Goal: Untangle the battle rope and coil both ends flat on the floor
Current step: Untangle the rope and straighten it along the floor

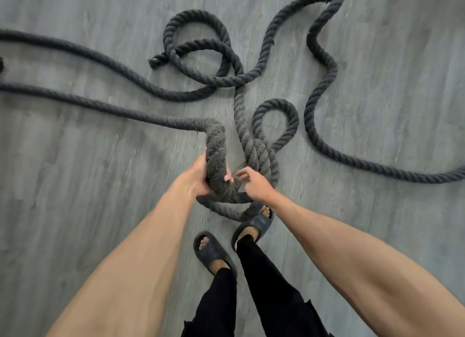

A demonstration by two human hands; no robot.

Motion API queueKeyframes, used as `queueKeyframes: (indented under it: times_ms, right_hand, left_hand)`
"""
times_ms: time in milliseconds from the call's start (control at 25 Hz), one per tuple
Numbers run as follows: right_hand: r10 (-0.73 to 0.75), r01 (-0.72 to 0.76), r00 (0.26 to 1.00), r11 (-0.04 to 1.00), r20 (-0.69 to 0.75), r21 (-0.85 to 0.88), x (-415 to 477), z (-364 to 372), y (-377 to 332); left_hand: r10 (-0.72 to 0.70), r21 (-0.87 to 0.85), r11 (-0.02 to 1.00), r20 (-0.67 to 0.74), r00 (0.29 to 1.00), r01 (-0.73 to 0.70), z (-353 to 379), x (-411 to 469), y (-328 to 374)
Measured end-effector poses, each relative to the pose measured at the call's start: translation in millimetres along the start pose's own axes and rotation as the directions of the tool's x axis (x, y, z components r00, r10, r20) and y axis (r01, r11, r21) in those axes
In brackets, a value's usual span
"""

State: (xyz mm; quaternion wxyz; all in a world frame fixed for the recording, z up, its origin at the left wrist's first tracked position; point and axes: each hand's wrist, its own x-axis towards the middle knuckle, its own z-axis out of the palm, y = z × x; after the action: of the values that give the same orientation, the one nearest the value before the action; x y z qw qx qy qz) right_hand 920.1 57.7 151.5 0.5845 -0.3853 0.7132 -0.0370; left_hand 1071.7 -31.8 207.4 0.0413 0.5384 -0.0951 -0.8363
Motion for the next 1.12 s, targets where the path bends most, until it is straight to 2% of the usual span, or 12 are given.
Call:
queueKeyframes:
  times_ms: [40, 120, 200, 360, 480, 560, 600, 640, 720, 800, 1040, 1120]
  right_hand:
    - [-0.028, 0.051, 0.992, 0.981, 0.123, -0.188, -3.3, 11.1, 14.9]
    - [-0.128, 0.208, 0.971, 0.865, 0.200, -0.456, -8.1, 31.6, 27.7]
    - [-0.248, 0.306, 0.952, 0.800, 0.181, -0.515, -17.3, 50.9, 19.2]
    - [-0.359, 0.398, 0.917, 0.841, 0.172, -0.368, -41.1, 83.4, -0.6]
    - [-0.360, 0.368, 0.929, 0.887, 0.084, -0.277, -66.6, 107.8, -15.3]
    - [-0.284, 0.278, 0.958, 0.956, -0.052, -0.092, -78.9, 124.4, -39.0]
    - [-0.240, 0.243, 0.964, 0.970, -0.117, 0.016, -81.2, 127.2, -54.0]
    - [-0.195, 0.217, 0.963, 0.970, -0.185, 0.108, -79.3, 126.2, -67.9]
    - [-0.093, 0.171, 0.944, 0.959, -0.316, 0.227, -69.0, 114.9, -86.6]
    - [-0.039, 0.164, 0.920, 0.942, -0.389, 0.292, -62.2, 97.5, -91.6]
    - [-0.043, 0.171, 0.945, 0.912, -0.325, 0.374, -40.4, 77.6, -68.0]
    - [-0.065, 0.184, 0.951, 0.905, -0.303, 0.383, -23.1, 77.1, -46.2]
  left_hand:
    - [-0.044, 0.027, 0.999, 0.037, 0.998, 0.043, -6.4, -12.4, 3.0]
    - [-0.108, 0.098, 0.990, 0.089, 0.990, 0.099, -25.1, -35.9, 2.8]
    - [-0.115, 0.139, 0.985, 0.116, 0.987, 0.099, -41.5, -60.7, 2.0]
    - [-0.052, 0.141, 0.989, 0.075, 0.996, 0.041, -62.8, -96.0, 3.6]
    - [0.108, -0.116, 0.987, 0.001, 0.994, -0.107, -79.0, -97.6, 8.0]
    - [0.252, -0.251, 0.923, -0.180, 0.951, -0.292, -88.0, -87.2, 5.7]
    - [0.289, -0.219, 0.913, -0.250, 0.924, -0.345, -92.0, -80.2, -2.3]
    - [0.306, -0.081, 0.935, -0.307, 0.901, -0.346, -93.4, -74.1, -15.5]
    - [0.327, 0.333, 0.919, -0.348, 0.879, -0.210, -97.0, -58.5, -55.2]
    - [0.326, 0.527, 0.845, -0.368, 0.871, -0.093, -99.3, -45.3, -95.6]
    - [0.424, 0.591, 0.800, -0.429, 0.798, -0.106, -74.5, -17.8, -109.7]
    - [0.464, 0.481, 0.851, -0.501, 0.731, -0.211, -61.1, -6.8, -111.0]
